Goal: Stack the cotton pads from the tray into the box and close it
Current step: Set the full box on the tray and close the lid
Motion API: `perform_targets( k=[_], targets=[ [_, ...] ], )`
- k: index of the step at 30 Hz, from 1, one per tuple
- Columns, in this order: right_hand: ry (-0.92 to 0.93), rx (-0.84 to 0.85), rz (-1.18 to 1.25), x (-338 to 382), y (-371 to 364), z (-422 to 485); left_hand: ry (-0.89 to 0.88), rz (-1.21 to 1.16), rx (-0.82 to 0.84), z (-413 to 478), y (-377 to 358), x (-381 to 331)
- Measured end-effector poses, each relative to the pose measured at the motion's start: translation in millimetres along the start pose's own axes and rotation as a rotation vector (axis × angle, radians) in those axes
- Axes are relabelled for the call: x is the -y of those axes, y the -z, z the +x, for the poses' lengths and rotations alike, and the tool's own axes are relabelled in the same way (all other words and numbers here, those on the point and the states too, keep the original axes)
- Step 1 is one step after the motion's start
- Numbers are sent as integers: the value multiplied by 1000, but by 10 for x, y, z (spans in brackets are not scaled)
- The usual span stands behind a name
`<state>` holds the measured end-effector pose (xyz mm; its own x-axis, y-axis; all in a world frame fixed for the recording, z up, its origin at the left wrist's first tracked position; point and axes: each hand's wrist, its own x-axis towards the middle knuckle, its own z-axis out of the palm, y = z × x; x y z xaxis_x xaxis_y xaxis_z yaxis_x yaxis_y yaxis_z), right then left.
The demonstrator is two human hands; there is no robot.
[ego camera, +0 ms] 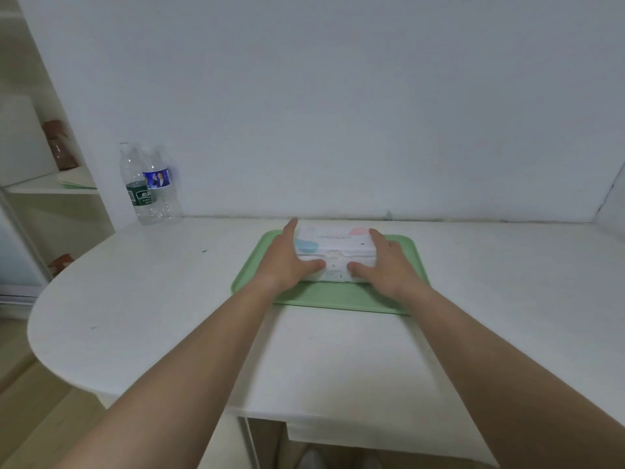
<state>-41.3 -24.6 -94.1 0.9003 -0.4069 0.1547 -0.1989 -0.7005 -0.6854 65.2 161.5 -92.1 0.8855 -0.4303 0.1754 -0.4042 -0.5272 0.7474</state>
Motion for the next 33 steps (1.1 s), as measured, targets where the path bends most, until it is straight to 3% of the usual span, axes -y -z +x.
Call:
perform_targets(
  k=[8, 14, 17, 24, 33],
  targets=[
    [-116, -207, 294, -27, -285, 145, -54, -52, -119, 159, -214, 137],
    [-57, -251, 191, 47, -334, 104, -76, -72, -194, 158, -325, 138],
    [-54, -244, 122, 5, -301, 137, -67, -52, -202, 161, -339, 143],
    [-255, -149, 423, -105, -327, 368, 166, -298, -57, 299, -336, 145],
    [-298, -166, 580, -18, -435, 305, 214, -449, -78, 318, -350, 104]
  ],
)
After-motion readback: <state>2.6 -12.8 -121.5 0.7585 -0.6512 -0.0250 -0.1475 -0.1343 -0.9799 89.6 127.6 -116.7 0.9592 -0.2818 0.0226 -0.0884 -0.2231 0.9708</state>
